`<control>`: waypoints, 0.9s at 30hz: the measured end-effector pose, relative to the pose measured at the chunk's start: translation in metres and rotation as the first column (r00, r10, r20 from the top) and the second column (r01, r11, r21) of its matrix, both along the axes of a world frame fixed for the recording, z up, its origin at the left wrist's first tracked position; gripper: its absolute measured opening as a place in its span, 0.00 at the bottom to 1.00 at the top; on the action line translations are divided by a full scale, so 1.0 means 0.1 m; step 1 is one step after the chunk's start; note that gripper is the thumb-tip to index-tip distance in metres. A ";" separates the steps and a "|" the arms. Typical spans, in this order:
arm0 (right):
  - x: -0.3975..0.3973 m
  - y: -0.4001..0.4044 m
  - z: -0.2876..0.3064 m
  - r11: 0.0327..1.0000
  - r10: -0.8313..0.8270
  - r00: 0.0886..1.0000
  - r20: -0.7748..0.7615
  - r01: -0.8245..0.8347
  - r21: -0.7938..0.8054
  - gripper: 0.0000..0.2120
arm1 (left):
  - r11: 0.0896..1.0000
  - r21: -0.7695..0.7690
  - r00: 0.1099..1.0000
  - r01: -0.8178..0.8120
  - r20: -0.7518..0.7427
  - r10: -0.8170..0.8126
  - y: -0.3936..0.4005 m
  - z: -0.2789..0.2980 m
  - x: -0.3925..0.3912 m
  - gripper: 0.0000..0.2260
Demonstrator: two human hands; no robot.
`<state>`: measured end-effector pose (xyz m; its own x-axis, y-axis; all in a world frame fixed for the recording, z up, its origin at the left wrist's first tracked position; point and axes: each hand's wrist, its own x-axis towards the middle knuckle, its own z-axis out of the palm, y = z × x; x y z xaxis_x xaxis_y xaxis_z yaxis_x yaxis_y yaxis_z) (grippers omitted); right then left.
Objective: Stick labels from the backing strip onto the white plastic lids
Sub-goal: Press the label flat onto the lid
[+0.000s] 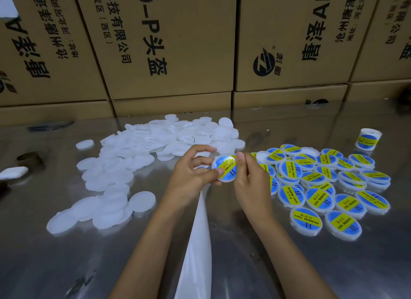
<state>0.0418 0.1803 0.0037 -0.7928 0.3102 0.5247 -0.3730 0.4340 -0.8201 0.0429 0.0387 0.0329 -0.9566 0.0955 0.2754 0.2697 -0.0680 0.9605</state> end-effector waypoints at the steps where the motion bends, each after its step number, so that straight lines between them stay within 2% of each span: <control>1: 0.00 -0.01 0.02 0.999 0.025 1.000 0.007 -0.025 -0.033 0.13 | 1.000 0.007 1.000 0.024 0.010 -0.025 0.00 -0.01 0.00 0.22; 2: 0.01 -0.02 0.03 0.997 0.058 0.998 0.015 -0.057 -0.054 0.14 | 0.999 0.014 0.999 0.046 0.020 -0.046 -0.01 -0.01 0.00 0.24; 4: 0.03 -0.04 0.03 0.991 0.123 0.992 0.029 -0.121 -0.059 0.13 | 0.998 0.028 0.998 0.060 0.029 -0.060 0.00 0.00 0.02 0.22; 10: 0.01 -0.03 -0.03 0.960 0.279 0.960 0.033 -0.278 -0.024 0.16 | 0.992 0.104 0.997 -0.077 0.028 0.075 -0.01 0.03 0.02 0.17; 13: -0.01 -0.06 -0.07 0.968 0.233 0.970 0.071 -0.239 0.076 0.19 | 0.978 0.157 0.990 -0.135 0.052 0.128 -0.02 0.02 0.01 0.14; 15: -0.01 -0.07 -0.07 0.973 0.208 0.975 0.080 -0.215 0.088 0.21 | 0.975 0.157 0.987 -0.159 0.058 0.151 -0.04 0.02 -0.01 0.12; 19: 0.00 -0.04 -0.08 0.969 0.145 0.986 0.088 -0.159 0.187 0.27 | 0.974 0.139 0.983 -0.177 0.076 0.168 -0.04 0.02 0.00 0.02; 24: 0.02 -0.02 -0.05 0.962 0.086 0.995 0.053 -0.096 0.255 0.26 | 0.984 0.088 0.986 -0.157 0.074 0.151 -0.03 0.01 0.00 0.05; 27: 0.02 -0.01 -0.05 0.965 0.024 0.999 0.049 -0.036 0.260 0.25 | 0.992 0.088 0.994 -0.092 0.072 0.086 -0.02 0.02 0.00 0.03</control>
<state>0.0442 0.1792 -0.0011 -0.8242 0.1430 0.5480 -0.3548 0.6237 -0.6965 0.0433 0.0367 0.0345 -0.9770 -0.0129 0.2130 0.2128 -0.1343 0.9678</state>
